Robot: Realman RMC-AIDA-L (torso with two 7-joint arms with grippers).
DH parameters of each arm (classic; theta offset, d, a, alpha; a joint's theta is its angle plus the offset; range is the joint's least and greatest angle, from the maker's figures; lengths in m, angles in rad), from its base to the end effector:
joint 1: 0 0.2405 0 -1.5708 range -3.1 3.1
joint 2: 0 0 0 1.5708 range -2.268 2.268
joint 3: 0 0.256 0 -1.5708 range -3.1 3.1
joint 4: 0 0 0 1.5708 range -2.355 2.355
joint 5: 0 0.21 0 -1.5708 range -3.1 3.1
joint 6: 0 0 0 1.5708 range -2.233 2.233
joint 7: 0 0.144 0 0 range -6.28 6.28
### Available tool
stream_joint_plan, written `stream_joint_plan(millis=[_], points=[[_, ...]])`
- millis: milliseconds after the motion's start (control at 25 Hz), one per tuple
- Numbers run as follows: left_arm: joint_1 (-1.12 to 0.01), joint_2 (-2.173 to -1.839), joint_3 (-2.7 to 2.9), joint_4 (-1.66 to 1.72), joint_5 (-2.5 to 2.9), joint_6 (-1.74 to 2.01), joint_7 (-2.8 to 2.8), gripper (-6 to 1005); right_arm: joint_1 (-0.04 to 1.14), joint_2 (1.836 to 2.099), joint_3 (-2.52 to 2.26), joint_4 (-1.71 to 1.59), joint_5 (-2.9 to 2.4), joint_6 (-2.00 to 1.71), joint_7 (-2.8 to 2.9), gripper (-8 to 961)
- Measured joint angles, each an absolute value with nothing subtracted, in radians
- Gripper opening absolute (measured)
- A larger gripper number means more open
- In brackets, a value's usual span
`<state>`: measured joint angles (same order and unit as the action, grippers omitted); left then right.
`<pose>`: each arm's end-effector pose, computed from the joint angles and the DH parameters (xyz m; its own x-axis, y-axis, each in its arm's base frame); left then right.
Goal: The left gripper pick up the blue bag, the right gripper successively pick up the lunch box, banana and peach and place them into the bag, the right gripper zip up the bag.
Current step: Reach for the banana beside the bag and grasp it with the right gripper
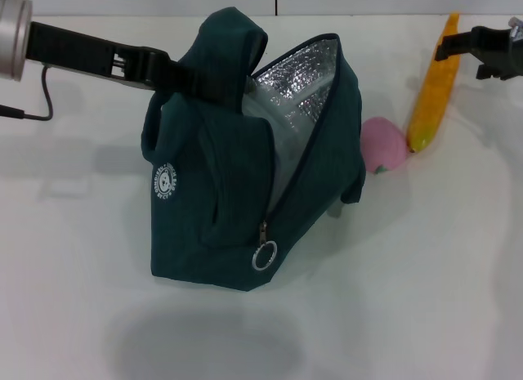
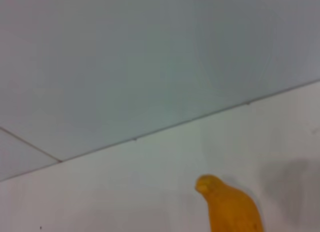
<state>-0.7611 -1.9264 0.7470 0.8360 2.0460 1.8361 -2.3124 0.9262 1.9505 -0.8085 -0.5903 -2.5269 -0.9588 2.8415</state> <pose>-0.1763 0.3731 0.0746 0.5744 0.7696 0.2788 0.7450 -0.6326 0.2114 0.2248 0.4770 0.0431 0.1790 -0.8183 -0.5462 -0.9547 -0.0105 -0.2972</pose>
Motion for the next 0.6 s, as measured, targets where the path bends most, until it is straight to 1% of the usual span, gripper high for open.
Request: stream_joint_plan(millis=[200, 600], points=[[-0.761, -1.927, 0.747, 0.835, 2.046, 1.836, -2.303, 40, 0.936, 1.968, -0.815, -0.587, -2.522, -0.9, 2.831, 778], [-0.756, -1.927, 0.747, 0.836, 2.045, 1.836, -2.3, 40, 0.933, 1.994, -0.849, -0.577, -2.522, -0.803, 2.82, 766]])
